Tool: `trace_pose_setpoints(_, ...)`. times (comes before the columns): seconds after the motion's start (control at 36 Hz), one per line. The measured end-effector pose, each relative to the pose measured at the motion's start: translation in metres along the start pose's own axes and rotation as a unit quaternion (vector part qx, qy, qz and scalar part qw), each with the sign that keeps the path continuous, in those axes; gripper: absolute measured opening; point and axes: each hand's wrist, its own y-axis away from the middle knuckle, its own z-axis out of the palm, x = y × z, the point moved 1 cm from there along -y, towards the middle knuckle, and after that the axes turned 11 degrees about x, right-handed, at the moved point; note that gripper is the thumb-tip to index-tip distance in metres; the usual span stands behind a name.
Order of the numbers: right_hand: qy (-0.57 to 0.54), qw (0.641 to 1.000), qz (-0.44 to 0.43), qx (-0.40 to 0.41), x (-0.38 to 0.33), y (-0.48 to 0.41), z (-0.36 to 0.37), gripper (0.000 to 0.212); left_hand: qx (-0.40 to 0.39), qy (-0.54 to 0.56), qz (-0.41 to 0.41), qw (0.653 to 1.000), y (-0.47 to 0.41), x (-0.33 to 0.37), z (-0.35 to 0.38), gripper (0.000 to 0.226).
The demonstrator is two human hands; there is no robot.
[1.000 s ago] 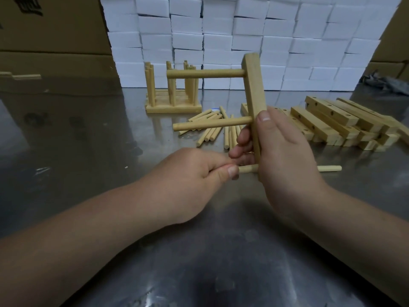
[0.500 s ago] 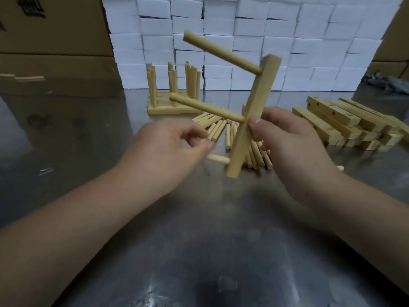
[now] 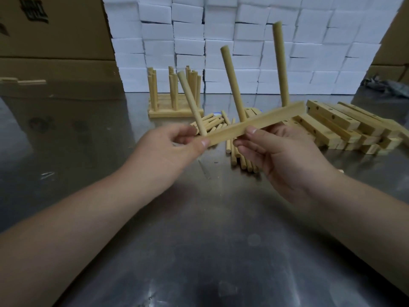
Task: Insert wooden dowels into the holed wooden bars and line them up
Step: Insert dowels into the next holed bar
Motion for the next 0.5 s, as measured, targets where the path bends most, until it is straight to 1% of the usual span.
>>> trace_pose_setpoints(0.14, -0.019, 1.000, 0.012, -0.007, 0.002, -0.001, -0.002, 0.013, -0.010, 0.000, 0.005, 1.000, -0.001, -0.001, 0.001, 0.019)
trace_pose_setpoints(0.25, -0.001, 1.000, 0.025, -0.011, 0.003, -0.001, -0.002, 0.010, -0.016, 0.005, 0.004, 1.000, -0.004, -0.005, 0.001, 0.024)
trace_pose_setpoints(0.31, 0.033, 0.999, 0.031, -0.009, 0.003, 0.000, -0.003, 0.010, -0.013, 0.005, 0.002, 1.000, -0.008, -0.008, 0.000, 0.024)
trace_pose_setpoints(0.33, 0.072, 0.997, 0.023, -0.005, 0.003, 0.001, -0.003, 0.011, -0.006, 0.006, 0.001, 1.000, -0.010, -0.009, -0.001, 0.022)
trace_pose_setpoints(0.36, 0.138, 0.990, -0.001, -0.002, 0.004, 0.002, -0.003, 0.012, 0.003, 0.005, 0.002, 1.000, -0.013, -0.010, -0.003, 0.019)
trace_pose_setpoints(0.39, 0.231, 0.972, -0.047, -0.004, 0.005, 0.003, -0.004, 0.017, 0.014, 0.000, 0.006, 1.000, -0.016, -0.012, -0.005, 0.018)
trace_pose_setpoints(0.42, 0.324, 0.940, -0.105, -0.015, 0.006, 0.004, -0.004, 0.023, 0.027, -0.007, 0.009, 1.000, -0.018, -0.013, -0.008, 0.019)
trace_pose_setpoints(0.44, 0.388, 0.907, -0.157, -0.039, 0.008, 0.007, -0.003, 0.032, 0.041, -0.013, 0.010, 0.999, -0.020, -0.014, -0.010, 0.018)
trace_pose_setpoints(0.47, 0.418, 0.886, -0.189, -0.070, 0.010, 0.010, -0.001, 0.038, 0.056, -0.021, 0.011, 0.998, -0.022, -0.015, -0.012, 0.016)
trace_pose_setpoints(0.5, 0.432, 0.873, -0.204, -0.099, 0.012, 0.013, 0.001, 0.039, 0.071, -0.029, 0.011, 0.997, -0.024, -0.016, -0.014, 0.014)
